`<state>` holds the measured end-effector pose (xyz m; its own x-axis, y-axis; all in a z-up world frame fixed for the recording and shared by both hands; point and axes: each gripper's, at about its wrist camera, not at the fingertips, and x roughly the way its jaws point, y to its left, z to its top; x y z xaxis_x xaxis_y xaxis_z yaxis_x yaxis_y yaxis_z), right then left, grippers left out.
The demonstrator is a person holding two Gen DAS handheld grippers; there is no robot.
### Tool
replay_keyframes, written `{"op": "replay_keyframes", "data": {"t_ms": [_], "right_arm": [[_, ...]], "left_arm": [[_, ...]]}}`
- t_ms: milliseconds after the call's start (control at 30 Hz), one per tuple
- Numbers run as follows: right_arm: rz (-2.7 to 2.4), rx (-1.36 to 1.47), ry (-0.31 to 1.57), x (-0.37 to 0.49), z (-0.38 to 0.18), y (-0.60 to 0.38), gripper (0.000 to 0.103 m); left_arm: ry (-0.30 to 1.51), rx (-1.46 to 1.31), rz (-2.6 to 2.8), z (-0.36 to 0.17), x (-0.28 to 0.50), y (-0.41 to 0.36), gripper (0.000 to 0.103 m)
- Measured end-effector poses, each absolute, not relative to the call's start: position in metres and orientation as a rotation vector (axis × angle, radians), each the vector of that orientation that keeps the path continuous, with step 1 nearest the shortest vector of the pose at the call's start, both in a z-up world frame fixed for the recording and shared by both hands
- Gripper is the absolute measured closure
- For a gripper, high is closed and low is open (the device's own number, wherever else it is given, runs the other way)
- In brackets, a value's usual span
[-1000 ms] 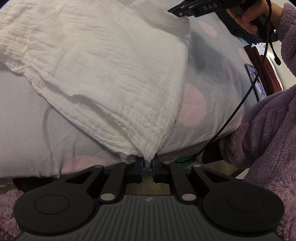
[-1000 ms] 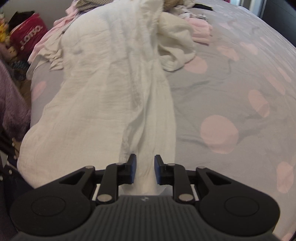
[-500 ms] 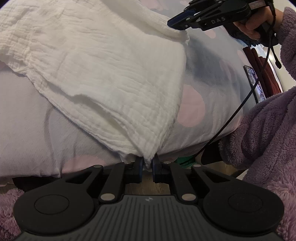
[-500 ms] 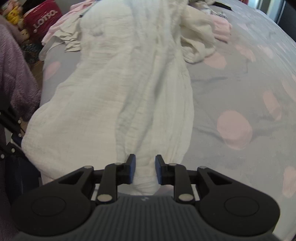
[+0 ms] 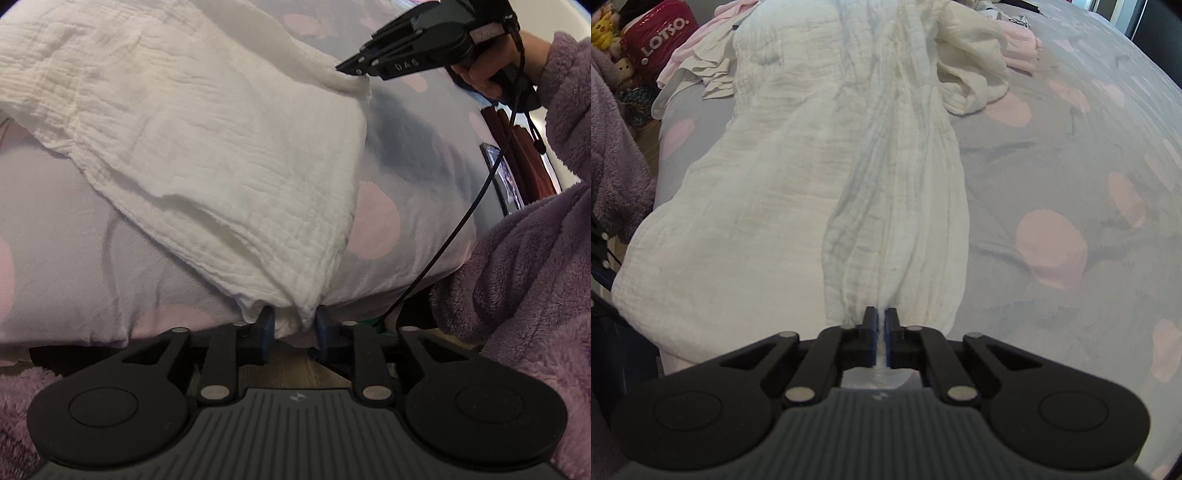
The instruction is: Fold clothes
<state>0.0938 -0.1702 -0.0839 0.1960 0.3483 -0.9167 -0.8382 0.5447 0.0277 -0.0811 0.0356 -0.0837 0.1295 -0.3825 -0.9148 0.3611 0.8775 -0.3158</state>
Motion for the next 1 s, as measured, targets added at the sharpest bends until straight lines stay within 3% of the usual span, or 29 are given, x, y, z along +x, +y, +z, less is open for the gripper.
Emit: {"op": "replay_keyframes", "data": {"t_ms": [233, 467, 533, 567, 1000], "right_arm": [[0.83, -0.551, 1.075, 0.098, -0.086, -0.173, 0.098], [0.813, -0.556, 1.066, 0.095, -0.086, -0.172, 0.098], [0.806, -0.557, 1.059, 0.094, -0.085, -0.172, 0.098], [0.796, -0.561, 1.052, 0.094, -0.084, -0.172, 0.099], [0.545, -0.57, 0.944, 0.115, -0.062, -0.185, 0.101]], "left_arm": [[1.207, -0.152, -0.534, -0.05, -0.089, 0.053, 0.078], [1.274, -0.323, -0.454, -0.082, -0.063, 0.052, 0.078], [1.266, -0.357, -0.479, -0.087, -0.057, 0.05, 0.085], [1.271, -0.356, -0.482, -0.089, -0.056, 0.048, 0.099], [1.278, -0.315, -0.472, -0.079, -0.076, 0.055, 0.101]]}}
